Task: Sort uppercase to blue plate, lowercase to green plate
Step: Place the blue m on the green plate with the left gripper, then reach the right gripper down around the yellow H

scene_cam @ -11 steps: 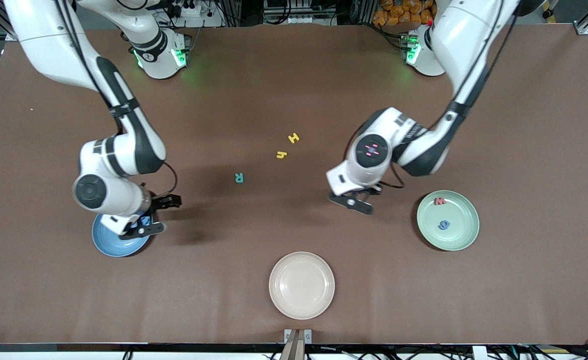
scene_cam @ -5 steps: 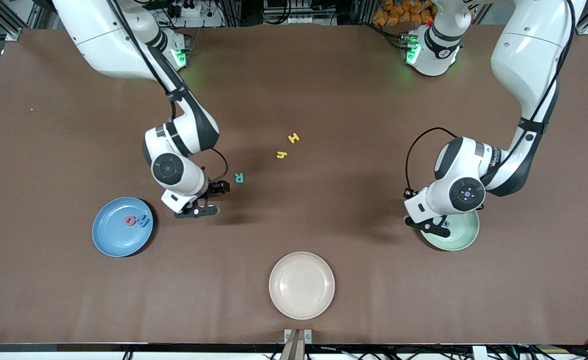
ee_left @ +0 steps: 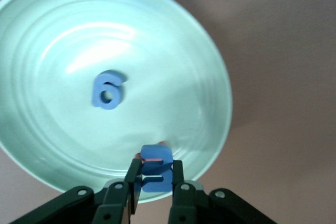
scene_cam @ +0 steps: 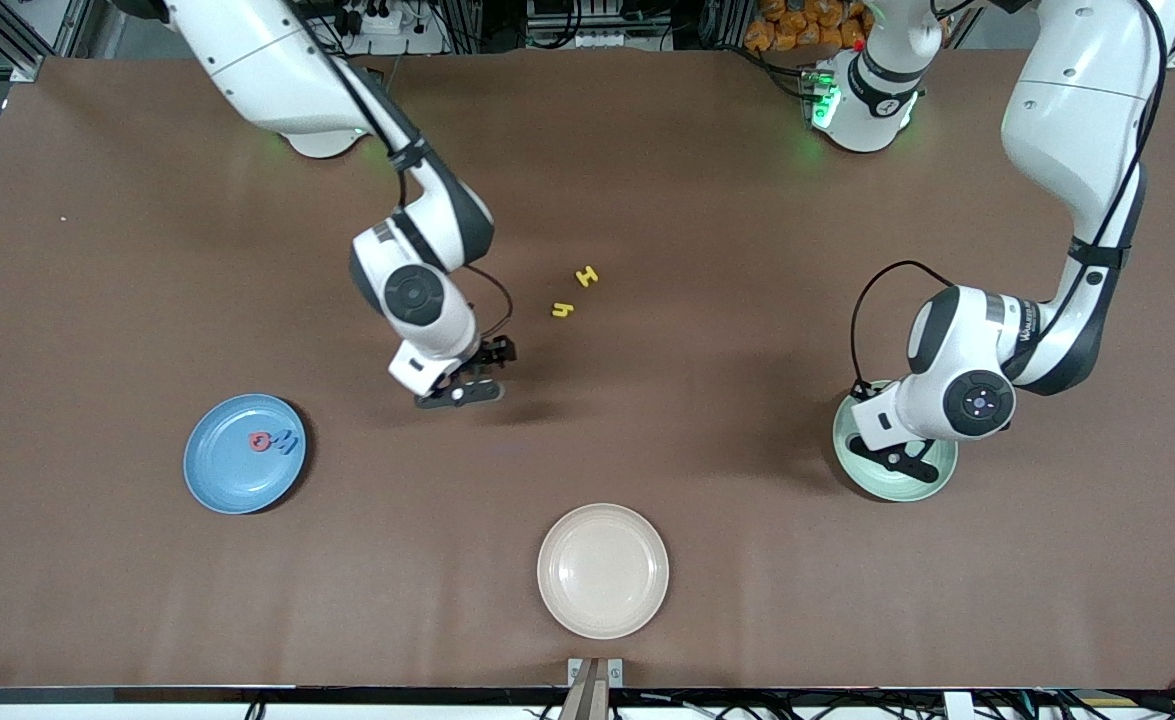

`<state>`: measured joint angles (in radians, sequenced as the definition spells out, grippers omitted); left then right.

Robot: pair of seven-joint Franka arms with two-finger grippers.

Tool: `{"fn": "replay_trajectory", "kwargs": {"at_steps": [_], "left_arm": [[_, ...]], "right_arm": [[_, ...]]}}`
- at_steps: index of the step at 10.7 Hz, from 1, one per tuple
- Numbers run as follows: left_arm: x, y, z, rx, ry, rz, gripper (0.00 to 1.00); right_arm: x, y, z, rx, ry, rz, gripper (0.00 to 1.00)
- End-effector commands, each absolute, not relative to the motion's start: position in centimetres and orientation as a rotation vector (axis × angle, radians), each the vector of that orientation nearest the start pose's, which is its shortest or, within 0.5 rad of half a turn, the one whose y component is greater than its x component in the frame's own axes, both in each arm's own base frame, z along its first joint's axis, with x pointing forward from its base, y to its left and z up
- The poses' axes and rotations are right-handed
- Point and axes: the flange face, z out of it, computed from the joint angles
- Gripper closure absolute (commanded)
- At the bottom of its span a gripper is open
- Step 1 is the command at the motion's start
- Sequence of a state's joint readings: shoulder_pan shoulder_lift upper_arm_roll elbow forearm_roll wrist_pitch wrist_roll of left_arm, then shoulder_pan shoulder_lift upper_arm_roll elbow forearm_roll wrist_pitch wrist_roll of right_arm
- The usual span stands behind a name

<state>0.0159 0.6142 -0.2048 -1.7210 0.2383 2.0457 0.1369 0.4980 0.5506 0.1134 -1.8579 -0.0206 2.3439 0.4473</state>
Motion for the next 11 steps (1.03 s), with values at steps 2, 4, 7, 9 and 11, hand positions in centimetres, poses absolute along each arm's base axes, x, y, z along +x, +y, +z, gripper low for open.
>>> {"fn": "replay_trajectory", "kwargs": {"at_steps": [2, 4, 7, 9, 11], "left_arm": [[64.2, -6.8, 20.7, -2.841, 0.87, 0.33, 1.0], [64.2, -6.5, 20.5, -2.836, 0.889, 0.336, 0.68], [64.3, -6.5, 20.8, -2.844, 0.881, 0.33, 0.0], [64.5, -6.9, 21.6, -2.866, 0.876, 0.31, 0.0], [64.7, -7.9, 23.7, -2.905, 0.852, 0.264, 0.0]], "right_arm": [[46.2, 44.4, 23.7, -3.086, -0.353, 0.096, 0.0], [40.7, 50.8, 24.0, -3.061, -0.485, 0.08, 0.0], [34.7, 55.9, 22.9, -2.999, -0.619, 0.037, 0.0], [32.6, 57.2, 21.7, -2.983, -0.704, 0.022, 0.0], [33.2, 56.7, 20.7, -2.979, -0.828, 0.003, 0.0]]}}
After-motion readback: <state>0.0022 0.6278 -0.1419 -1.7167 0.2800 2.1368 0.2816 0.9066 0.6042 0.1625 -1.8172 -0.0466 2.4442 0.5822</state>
